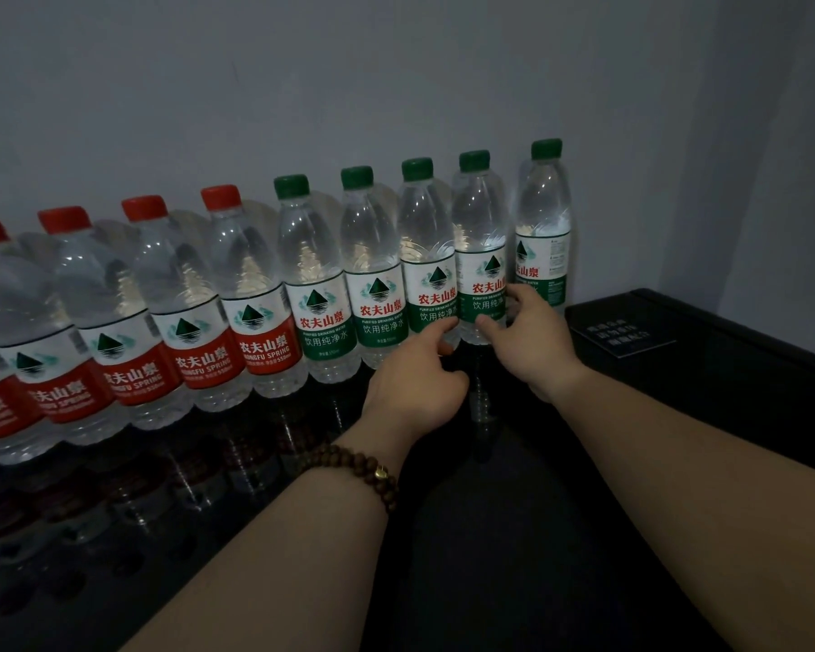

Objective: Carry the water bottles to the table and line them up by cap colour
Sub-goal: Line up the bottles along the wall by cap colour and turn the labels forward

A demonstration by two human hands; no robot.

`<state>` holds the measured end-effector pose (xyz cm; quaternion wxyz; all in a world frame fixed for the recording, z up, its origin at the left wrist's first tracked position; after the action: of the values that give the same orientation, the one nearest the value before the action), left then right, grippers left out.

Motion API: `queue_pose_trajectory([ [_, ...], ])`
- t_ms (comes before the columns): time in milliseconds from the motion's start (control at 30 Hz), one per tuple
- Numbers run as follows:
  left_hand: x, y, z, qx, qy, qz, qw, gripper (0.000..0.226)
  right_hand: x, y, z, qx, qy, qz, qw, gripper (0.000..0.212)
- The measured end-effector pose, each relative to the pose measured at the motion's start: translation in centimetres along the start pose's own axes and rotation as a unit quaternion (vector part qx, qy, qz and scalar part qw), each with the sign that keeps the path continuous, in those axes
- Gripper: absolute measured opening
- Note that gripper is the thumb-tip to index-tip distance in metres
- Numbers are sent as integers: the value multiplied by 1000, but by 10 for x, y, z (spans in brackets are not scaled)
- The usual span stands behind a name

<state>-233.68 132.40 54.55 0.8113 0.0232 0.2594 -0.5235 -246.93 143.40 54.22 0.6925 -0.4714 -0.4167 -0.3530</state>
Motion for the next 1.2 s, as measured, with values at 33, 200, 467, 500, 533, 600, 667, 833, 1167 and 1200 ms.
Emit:
queue_pose_trajectory([
  [33,0,0,0,1,0,0,1000,78,0,0,0,-1,3,1,1000,57],
  [200,-2,2,2,8,2,3,1000,78,1,3,2,-10,32,-5,999,47],
  [467,-3,5,4,18,14,6,1000,79,4,2,2,-30,8,-18,999,50],
  [500,-4,5,4,21,14,2,1000,79,4,1,3,-44,-3,-22,999,54],
  [533,-5,6,4,23,13,-2,1000,79,5,0,3,-64,-19,-29,997,55],
  [600,-6,7,3,23,11,-11,1000,79,5,-2,7,-115,-64,-43,990,42],
  [667,-6,8,3,23,18,-14,999,78,6,-4,14,-178,-78,-49,980,30],
  [833,-6,7,3,24,23,-14,999,79,0,-8,30,-211,-69,-77,972,37],
  [1167,-6,7,5,24,26,-10,999,80,-6,-20,32,-24,-84,-107,990,59],
  [1200,-6,8,5,24,28,-9,999,80,-7,-20,33,-22,-83,-114,990,67],
])
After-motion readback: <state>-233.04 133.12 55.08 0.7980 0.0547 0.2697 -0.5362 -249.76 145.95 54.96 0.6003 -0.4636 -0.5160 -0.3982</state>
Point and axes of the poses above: each hand's wrist, its own y-axis away from the middle knuckle, its own z-axis out of the back of the hand, x = y × z, the point moved 2 cm from there along -y, towards the middle knuckle, and after that the axes turned 13 degrees about -y, right-handed, at the moved point
